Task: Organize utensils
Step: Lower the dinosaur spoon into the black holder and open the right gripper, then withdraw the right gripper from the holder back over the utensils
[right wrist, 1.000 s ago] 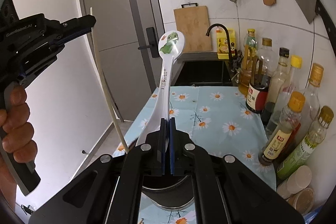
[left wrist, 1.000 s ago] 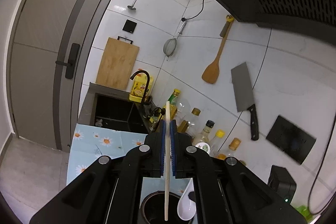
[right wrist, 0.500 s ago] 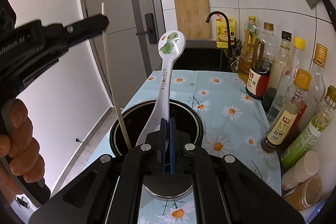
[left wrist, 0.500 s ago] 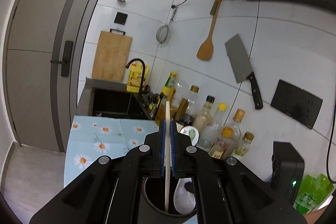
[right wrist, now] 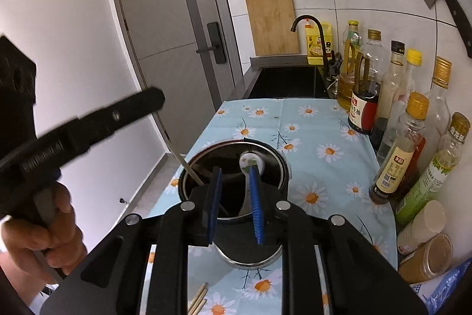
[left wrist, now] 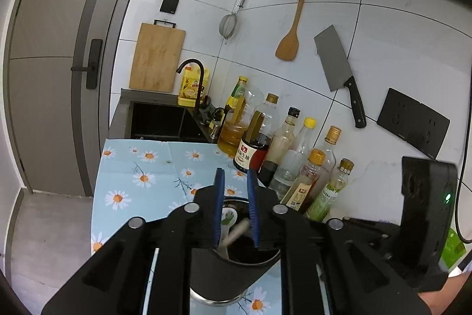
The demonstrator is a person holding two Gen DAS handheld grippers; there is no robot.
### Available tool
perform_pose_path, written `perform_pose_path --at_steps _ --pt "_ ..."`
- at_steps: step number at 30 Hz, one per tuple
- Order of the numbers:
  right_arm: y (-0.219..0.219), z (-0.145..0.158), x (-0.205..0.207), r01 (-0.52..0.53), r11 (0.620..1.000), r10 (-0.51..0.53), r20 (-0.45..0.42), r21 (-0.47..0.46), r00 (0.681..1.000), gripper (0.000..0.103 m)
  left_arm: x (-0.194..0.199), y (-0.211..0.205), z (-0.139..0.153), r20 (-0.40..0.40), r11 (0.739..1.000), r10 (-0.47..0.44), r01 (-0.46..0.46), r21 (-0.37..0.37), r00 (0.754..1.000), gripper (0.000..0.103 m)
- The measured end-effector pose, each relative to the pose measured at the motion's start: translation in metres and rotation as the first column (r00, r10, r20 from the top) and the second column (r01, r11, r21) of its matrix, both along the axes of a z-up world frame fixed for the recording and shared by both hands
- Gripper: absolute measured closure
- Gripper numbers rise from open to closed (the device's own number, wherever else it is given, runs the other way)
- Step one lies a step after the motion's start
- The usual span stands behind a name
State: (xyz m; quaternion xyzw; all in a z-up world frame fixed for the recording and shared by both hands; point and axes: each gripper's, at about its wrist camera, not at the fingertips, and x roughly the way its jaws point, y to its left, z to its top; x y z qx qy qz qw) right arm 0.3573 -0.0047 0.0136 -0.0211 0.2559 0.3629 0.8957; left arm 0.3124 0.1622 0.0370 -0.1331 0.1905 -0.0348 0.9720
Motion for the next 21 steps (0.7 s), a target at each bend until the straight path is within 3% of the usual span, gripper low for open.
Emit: perform_pose_path --at_steps 17,21 --pt "-0.029 0.021 -0.038 -0.017 1.0 0.017 -0.001 0.01 1.0 0.08 -0.044 -0.002 0.012 -0.019 1.0 0.008 -0.008 0.01 1.0 0.087" --pt "-0.037 0.023 -0.051 -0.062 0.998 0.062 -0.034 0.005 0.997 0.077 -0.066 -0.003 0.011 -0.052 1.0 -0.008 0.009 0.004 0.999 0.073"
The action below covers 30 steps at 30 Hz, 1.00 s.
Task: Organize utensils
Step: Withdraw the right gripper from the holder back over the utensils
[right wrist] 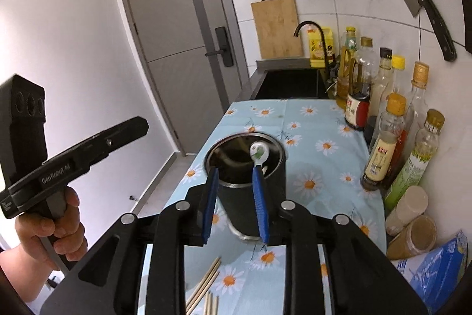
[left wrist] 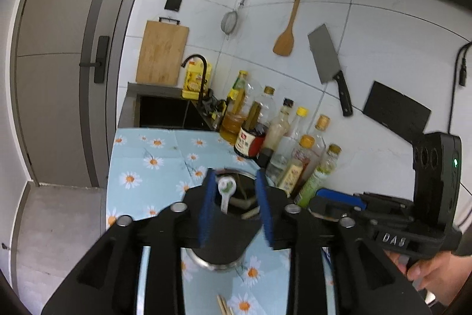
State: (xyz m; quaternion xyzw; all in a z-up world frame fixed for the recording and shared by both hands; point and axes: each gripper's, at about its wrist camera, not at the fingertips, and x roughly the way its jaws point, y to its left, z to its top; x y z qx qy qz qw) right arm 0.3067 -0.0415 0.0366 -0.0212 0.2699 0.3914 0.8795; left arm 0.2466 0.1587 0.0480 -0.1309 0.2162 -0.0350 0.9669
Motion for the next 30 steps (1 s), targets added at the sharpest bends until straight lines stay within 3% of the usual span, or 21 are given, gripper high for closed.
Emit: perform_pose_path --at_steps 7,17,23,30 --pt "0.003 -0.02 -0.017 -0.104 0.992 0.094 -0.134 -0.071 0.987 0.077 -0.026 -0.003 -0.018 -0.111 0.999 -0.027 0.023 -0.037 0.993 0.073" --pt "0.009 -0.071 -0.029 -0.191 0.965 0.13 -0.307 -0.178 0.943 0.077 -0.053 -0.013 -0.075 -0.321 0.996 -0.061 0.036 -0.082 0.945 0.073" --pt "0.016 -0.11 -0.029 -0.254 0.935 0.106 -0.485 -0.249 0.868 0.077 -0.067 -0.017 -0.113 -0.445 0.989 -0.075 0.011 -0.144 0.893 0.073" --pt "0.029 -0.156 -0.028 -0.334 0.882 0.026 -0.674 -0.332 0.738 0.077 -0.081 -0.031 -0.149 -0.565 0.984 -0.113 0.014 -0.176 0.817 0.073"
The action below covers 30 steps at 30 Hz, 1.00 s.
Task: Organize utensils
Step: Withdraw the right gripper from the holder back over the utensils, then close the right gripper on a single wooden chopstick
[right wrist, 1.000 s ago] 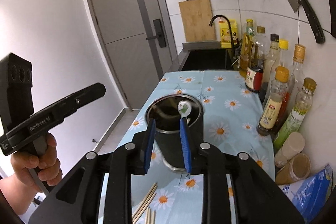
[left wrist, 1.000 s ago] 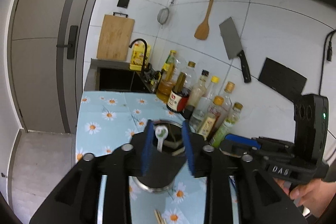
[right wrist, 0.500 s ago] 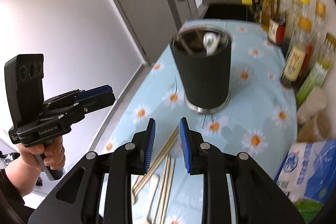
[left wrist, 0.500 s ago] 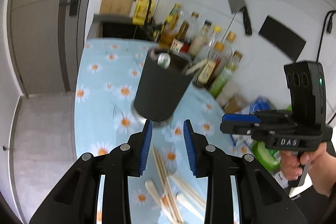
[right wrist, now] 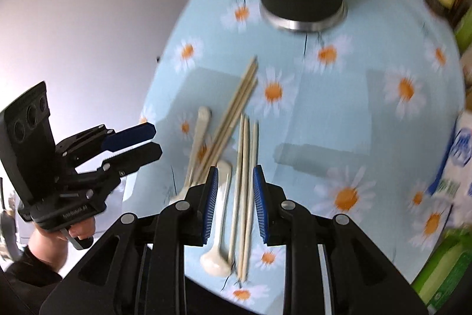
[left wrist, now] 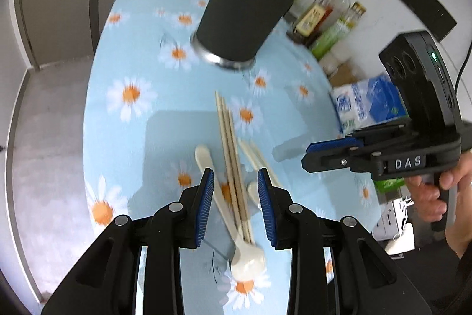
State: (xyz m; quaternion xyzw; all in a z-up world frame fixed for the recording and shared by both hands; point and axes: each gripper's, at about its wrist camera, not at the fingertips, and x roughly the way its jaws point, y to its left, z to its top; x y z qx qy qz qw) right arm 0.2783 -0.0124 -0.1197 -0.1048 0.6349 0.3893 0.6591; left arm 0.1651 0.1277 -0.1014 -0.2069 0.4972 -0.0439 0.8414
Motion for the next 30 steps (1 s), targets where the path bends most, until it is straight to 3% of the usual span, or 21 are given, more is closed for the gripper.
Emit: perform_pose_path --at_steps 6,11,17,30 --pt "0.009 -0.03 -0.001 -0.001 0.993 -0.007 -0.069 -0.115 0.998 0.077 -0.007 -0.003 -0.02 -0.085 1.0 -0.008 0.005 -0.028 0.996 0.073" --pt "0.021 -0.045 0.002 -0.001 0.985 -0.013 -0.079 -0.175 0.997 0.078 -0.014 -0.004 -0.03 -0.126 0.999 -0.014 0.009 -0.044 0.992 0.073" --pt "0.032 -0.054 0.001 0.008 0.974 -0.024 -0.071 -0.226 0.997 0.088 -0.024 0.002 -0.036 -0.15 0.997 -0.005 -0.006 -0.073 0.989 0.073" --pt "0.055 -0.06 -0.013 0.023 0.953 -0.035 -0.034 -0.301 0.999 0.087 -0.024 0.007 -0.037 -0.16 0.994 -0.018 0.0 -0.112 0.987 0.073"
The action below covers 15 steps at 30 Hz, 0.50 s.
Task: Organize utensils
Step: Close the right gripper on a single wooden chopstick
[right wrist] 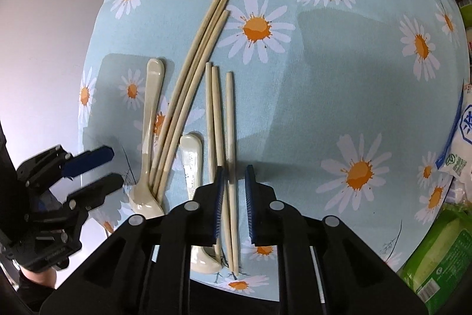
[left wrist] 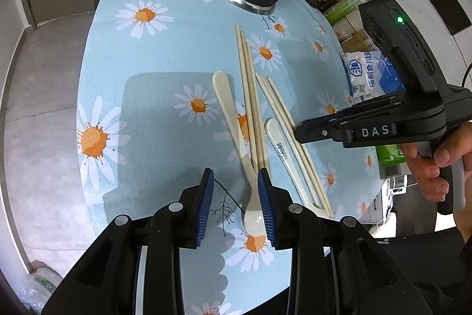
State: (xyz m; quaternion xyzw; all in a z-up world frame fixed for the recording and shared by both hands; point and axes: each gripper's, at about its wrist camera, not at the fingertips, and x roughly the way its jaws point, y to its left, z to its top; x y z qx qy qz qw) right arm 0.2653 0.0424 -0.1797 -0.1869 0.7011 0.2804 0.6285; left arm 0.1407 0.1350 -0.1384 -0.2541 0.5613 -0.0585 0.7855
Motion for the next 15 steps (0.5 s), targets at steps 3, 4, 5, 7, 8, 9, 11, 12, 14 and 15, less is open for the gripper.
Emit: perform_pose_path --at_steps 3,4,5,7,8,9,11,12,14,15 --pt "0.0099 0.0023 -0.0042 0.002 1.0 -0.001 0.02 -0.026 1.0 0.089 0.0003 0.0001 -0.0009 -0.004 1.0 0.0 0.0 -0.003 1.0 0.073" --pt "0.0102 0.0023 -0.0039 0.003 1.0 -0.002 0.018 -0.023 1.0 0.089 -0.0001 0.0006 -0.0008 -0.006 1.0 0.005 -0.005 -0.007 1.0 0.073" --pt "0.0104 0.0021 -0.0033 0.005 1.0 -0.005 0.013 -0.018 1.0 0.09 -0.0006 0.0014 -0.0012 -0.007 1.0 0.01 -0.01 -0.01 1.0 0.073" --pt "0.0097 0.0013 -0.0005 0.015 1.0 -0.015 -0.008 -0.004 1.0 0.093 -0.0014 0.0022 -0.0023 -0.01 1.0 0.016 -0.016 -0.011 1.0 0.073" --pt "0.0086 0.0008 0.0019 0.028 1.0 -0.028 -0.026 0.002 0.999 0.094 -0.0015 0.002 -0.0027 -0.012 1.0 0.017 -0.017 -0.011 1.0 0.073" --pt "0.0041 0.0038 0.0007 0.033 0.999 -0.033 -0.032 0.006 0.999 0.094 -0.0015 0.0015 -0.0032 -0.015 1.0 0.018 -0.018 -0.008 1.0 0.073" --pt "0.0019 0.0023 0.0019 0.022 1.0 -0.021 -0.029 0.016 0.999 0.095 -0.0008 0.0005 -0.0038 -0.019 1.0 0.02 -0.02 -0.005 1.0 0.073" --pt "0.0023 0.0024 0.0014 0.019 1.0 -0.019 -0.03 0.02 0.999 0.095 -0.0002 0.0 -0.004 -0.02 1.0 0.02 -0.02 -0.003 1.0 0.073" --pt "0.0009 0.0026 0.0012 0.014 0.999 -0.012 -0.049 0.035 0.999 0.097 0.0013 -0.0024 -0.0033 -0.023 1.0 0.024 -0.024 0.004 0.999 0.073" --pt "0.0008 0.0034 0.0012 0.008 0.999 -0.006 -0.056 0.037 0.998 0.102 0.0018 -0.004 -0.0025 -0.022 1.0 0.025 -0.025 0.007 0.999 0.073"
